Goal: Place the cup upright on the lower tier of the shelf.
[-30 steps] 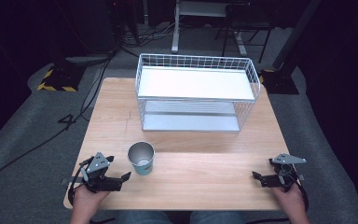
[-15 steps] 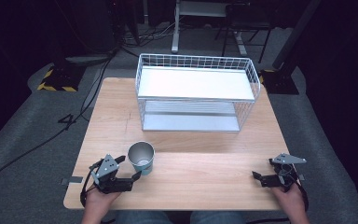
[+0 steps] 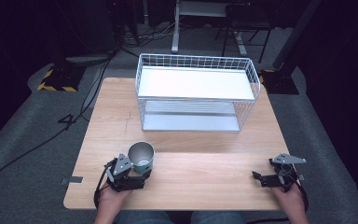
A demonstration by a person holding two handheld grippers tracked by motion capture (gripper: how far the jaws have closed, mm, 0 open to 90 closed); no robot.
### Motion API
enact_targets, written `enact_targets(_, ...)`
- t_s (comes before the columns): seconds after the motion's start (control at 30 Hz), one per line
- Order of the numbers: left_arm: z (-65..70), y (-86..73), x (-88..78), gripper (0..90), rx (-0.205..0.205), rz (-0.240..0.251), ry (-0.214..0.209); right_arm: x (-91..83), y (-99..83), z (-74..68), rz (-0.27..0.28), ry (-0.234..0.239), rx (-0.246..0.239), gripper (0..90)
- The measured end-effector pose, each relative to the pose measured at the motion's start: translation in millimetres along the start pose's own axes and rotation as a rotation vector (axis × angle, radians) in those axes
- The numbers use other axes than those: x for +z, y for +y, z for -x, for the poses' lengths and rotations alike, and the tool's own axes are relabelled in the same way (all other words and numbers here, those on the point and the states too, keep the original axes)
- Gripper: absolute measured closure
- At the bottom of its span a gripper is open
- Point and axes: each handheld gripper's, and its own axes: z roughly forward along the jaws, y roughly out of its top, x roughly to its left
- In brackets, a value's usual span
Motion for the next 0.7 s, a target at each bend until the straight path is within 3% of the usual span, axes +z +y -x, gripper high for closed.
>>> enact_targets(0.1,0.3,0.8,2.6,15.2,-0.021,0.0,0.013,0.0,0.0,0.1,0.0,0.001,-0.001,3.1)
enact_targets(0.27,1.9,2.5,5.4,16.4,-0.012,0.0,0.019,0.0,0.0,0.1,-0.001,0.001,-0.001,3.1)
enact_targets(0.37,1.4,3.3,6.4,18.2,-0.033,-0.002,0.013,-0.1,-0.1,0.0,-0.001,0.001,-0.001,3.1)
enact_targets(0.7,1.3,3.1,6.5,22.6,-0.029,-0.007,0.009,-0.1,-0.1,0.0,-0.001,0.001,-0.001,3.1)
